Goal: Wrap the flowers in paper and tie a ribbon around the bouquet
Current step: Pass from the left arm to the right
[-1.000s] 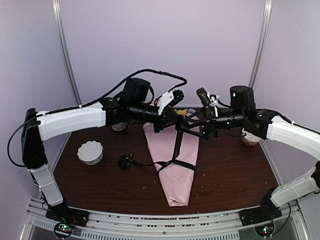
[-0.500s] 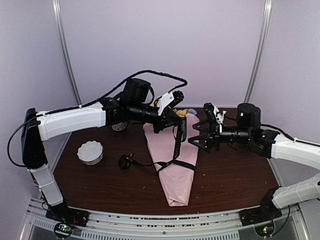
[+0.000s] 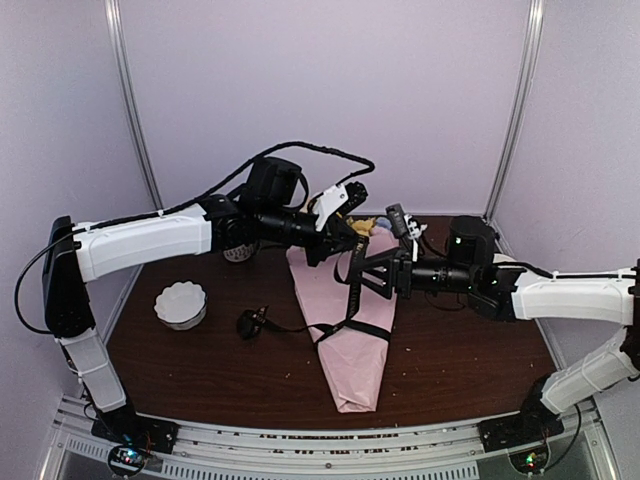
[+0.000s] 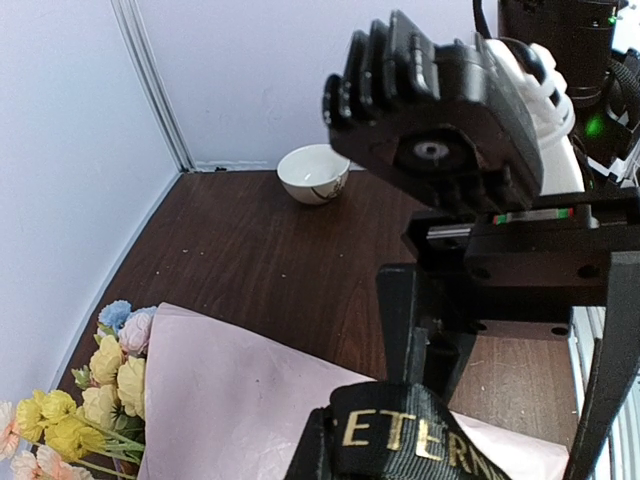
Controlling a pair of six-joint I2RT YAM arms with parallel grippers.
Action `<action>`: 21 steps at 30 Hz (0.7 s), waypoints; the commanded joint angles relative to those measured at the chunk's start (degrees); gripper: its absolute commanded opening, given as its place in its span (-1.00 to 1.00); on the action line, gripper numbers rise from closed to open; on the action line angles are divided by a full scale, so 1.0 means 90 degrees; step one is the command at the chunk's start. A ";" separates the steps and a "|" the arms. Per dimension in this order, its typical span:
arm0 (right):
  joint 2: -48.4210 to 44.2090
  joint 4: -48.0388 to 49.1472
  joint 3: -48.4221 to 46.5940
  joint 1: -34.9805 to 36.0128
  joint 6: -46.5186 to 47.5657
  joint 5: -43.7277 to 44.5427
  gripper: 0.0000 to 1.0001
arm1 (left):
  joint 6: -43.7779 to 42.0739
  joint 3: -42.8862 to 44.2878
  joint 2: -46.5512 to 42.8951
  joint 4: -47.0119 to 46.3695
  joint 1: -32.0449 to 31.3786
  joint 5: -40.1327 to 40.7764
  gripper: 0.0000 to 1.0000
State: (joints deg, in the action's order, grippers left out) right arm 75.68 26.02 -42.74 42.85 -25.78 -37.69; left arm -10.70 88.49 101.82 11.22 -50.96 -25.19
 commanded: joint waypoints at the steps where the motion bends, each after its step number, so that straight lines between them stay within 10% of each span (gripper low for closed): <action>1: -0.0051 0.0042 -0.0079 0.0081 -0.0077 -0.0243 0.27 | -0.0099 0.0002 -0.0034 -0.0100 0.0000 0.0146 -1.00; 11: 0.0615 0.0993 -0.0246 0.0125 -0.0770 -0.0416 0.32 | -0.0132 -0.0014 -0.0049 -0.0046 0.0008 0.0223 -1.00; 17: 0.0529 0.0405 -0.0478 0.0108 -0.0457 -0.0404 -1.00 | -0.0252 0.0067 -0.0063 0.0308 0.0003 0.0247 -1.00; 21: 0.0298 -0.0397 -0.0574 0.0005 -0.0099 -0.0299 -1.00 | -0.0445 -0.0126 -0.0196 0.0885 0.0008 0.0553 0.10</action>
State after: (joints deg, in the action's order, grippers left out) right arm 81.14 28.25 -45.50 43.57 -30.13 -41.23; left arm -12.49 88.49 101.82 14.66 -50.96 -22.81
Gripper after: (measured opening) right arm 0.009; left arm 0.288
